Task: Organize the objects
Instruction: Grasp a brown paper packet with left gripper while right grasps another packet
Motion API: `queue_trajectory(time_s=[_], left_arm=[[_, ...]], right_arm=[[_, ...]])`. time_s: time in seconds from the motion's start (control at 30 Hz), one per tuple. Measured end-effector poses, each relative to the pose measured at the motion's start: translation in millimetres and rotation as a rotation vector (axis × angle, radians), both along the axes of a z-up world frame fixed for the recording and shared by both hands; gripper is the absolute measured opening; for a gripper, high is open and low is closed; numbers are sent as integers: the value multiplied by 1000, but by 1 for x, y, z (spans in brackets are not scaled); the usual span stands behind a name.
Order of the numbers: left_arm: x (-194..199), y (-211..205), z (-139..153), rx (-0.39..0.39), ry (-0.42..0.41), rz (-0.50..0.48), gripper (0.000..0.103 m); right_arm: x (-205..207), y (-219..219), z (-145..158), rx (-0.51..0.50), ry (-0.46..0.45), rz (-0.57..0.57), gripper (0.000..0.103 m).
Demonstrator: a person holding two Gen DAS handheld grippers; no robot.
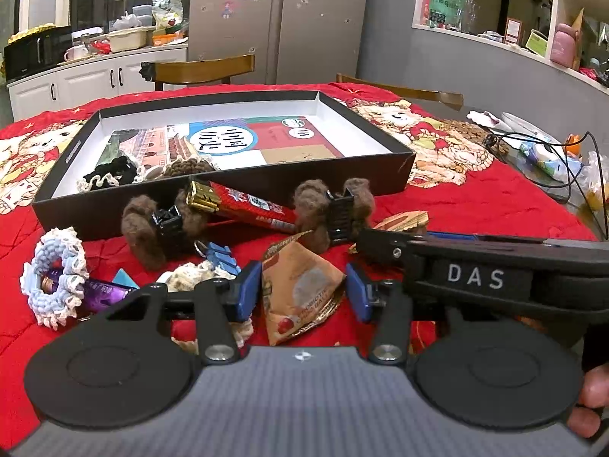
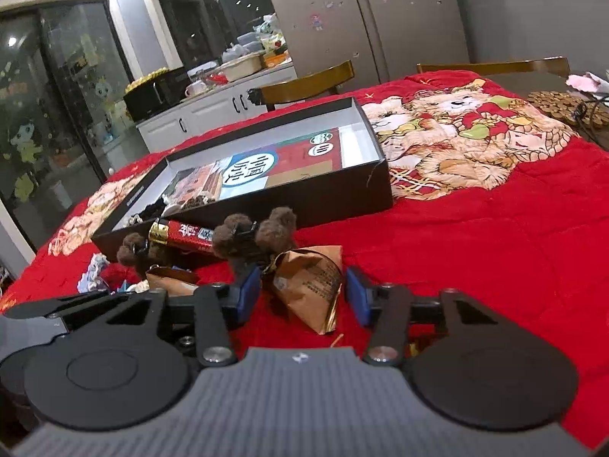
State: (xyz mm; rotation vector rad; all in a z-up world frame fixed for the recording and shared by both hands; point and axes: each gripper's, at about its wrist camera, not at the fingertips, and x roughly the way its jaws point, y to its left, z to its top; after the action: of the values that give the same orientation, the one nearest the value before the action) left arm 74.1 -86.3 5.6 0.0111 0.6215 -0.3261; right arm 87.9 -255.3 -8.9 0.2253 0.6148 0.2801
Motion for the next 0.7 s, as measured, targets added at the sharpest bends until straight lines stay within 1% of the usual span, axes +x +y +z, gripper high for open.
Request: queue_trajectory(time_s=[0.23,0.3,0.37,0.53,0.6,0.7], left_arm=[[-1,-1,0,2,-1,-2,55],[-1,1,0,-6,-3,-5,55],[-2,1,0,-11,-2,-8,55],[-4,-1,0,-3,-12,-19,54],[-6,-2,2,0,-25,-24,54],[-14,-3,5,5,-64,-32,54]], right_arm=[[-1,1,0,-2,-1,-5,54],[-2,-1,0,6,-2,-17,50],[-2,-3,0,20,-4,-15,49],[-5,-2,0,30,-12,-11,41],[-8,-3,1,37,-22,-14,40],[-12,-10,2,66,-42,-50,40]])
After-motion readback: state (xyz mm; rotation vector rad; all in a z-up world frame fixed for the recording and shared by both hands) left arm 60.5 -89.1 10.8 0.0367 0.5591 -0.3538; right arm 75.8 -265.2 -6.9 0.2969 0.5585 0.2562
